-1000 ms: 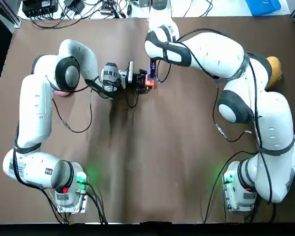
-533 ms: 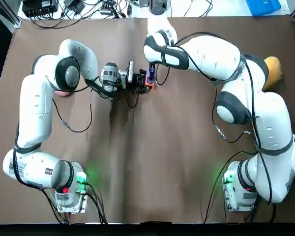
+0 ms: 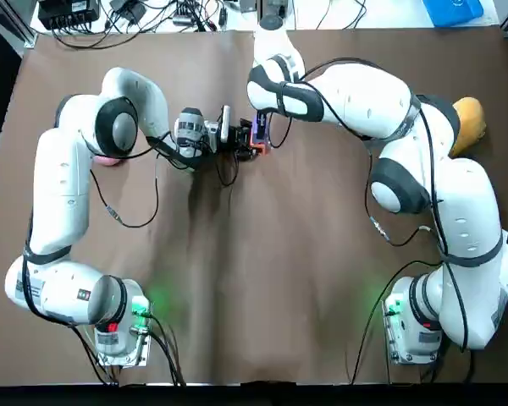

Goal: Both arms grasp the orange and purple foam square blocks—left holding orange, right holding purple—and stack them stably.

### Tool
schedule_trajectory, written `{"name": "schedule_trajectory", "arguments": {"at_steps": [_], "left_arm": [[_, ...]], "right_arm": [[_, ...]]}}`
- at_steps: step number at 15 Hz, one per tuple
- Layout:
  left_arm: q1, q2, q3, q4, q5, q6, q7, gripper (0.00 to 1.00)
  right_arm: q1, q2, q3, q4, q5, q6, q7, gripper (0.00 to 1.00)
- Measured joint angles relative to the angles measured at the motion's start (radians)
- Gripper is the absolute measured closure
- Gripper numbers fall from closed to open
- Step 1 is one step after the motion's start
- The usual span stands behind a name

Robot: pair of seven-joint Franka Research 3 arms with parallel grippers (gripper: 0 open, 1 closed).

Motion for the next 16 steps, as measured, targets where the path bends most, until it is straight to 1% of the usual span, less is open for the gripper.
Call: {"name": "schedule_trajectory", "arguments": {"at_steps": [3, 16], "left_arm": [[0.0, 0.0, 0.0, 0.0, 0.0, 0.0, 0.0, 0.41], [0.0, 0.0, 0.0, 0.0, 0.0, 0.0, 0.0, 0.41]], "right_arm": [[0.004, 0.003, 0.001, 0.0, 0.0, 0.016, 0.005, 0.4], [0.006, 0.004, 0.0, 0.0, 0.0, 0.018, 0.041, 0.4]]}}
